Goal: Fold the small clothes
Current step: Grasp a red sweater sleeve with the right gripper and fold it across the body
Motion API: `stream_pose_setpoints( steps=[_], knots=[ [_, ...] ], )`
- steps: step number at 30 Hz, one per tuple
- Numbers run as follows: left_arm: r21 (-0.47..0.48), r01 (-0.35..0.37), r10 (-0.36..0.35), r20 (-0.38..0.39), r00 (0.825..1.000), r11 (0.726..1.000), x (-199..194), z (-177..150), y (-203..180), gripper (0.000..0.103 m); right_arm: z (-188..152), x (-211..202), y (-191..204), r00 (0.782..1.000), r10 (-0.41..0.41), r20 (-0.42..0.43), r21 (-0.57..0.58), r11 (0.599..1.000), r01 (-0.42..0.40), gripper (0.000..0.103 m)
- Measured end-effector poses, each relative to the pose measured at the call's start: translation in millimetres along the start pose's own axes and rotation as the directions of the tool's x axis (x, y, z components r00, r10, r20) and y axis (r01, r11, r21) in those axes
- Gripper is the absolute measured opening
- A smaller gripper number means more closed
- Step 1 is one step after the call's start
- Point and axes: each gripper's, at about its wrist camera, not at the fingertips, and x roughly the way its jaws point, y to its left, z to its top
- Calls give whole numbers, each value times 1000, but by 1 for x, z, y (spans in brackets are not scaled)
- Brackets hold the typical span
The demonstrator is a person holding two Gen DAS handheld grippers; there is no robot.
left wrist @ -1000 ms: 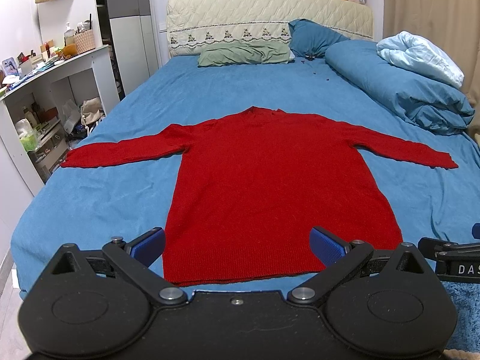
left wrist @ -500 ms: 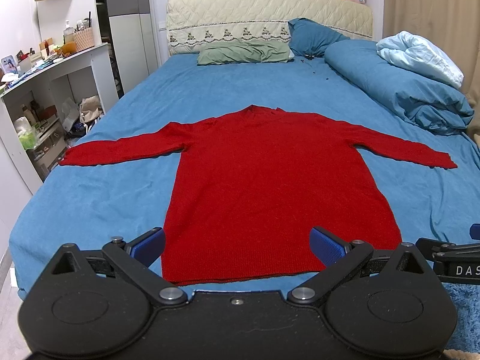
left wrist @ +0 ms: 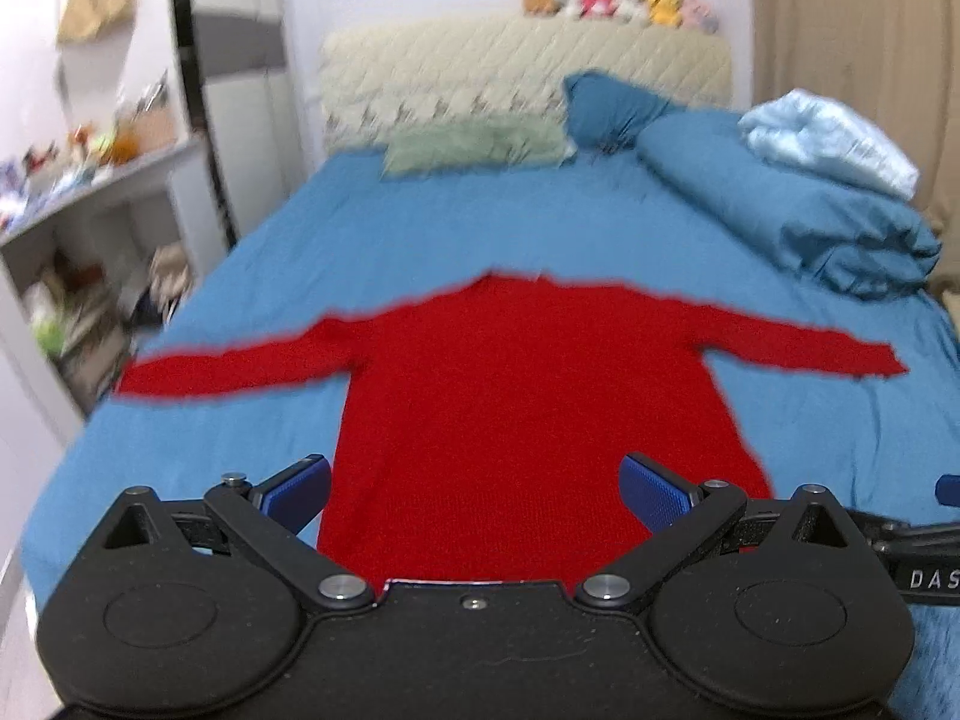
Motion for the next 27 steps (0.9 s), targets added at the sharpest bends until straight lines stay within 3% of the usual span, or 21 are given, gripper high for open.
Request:
stream_pose_setpoints(
  steps=[6, 11, 17, 21, 27],
  knots=[
    [61, 56, -63, 109, 992, 997, 26, 72, -31, 103, 66, 8, -63, 991, -70, 113, 108, 993, 58, 103],
    [118, 115, -129, 115, 985, 986, 78, 114, -65, 103, 112, 34, -133, 973, -166, 159, 205, 970, 132, 103],
    [166, 178, -189, 52, 981, 970, 167, 141, -109, 103, 132, 99, -214, 968, -213, 130, 345, 925, 157, 103],
    [154, 232, -229, -35, 973, 961, 237, 149, -135, 103, 128, 150, -250, 970, -220, 105, 399, 902, 161, 103],
    [92, 308, -289, -174, 941, 947, 336, 152, -169, 103, 109, 230, -287, 975, -219, 45, 473, 864, 172, 103]
  ],
)
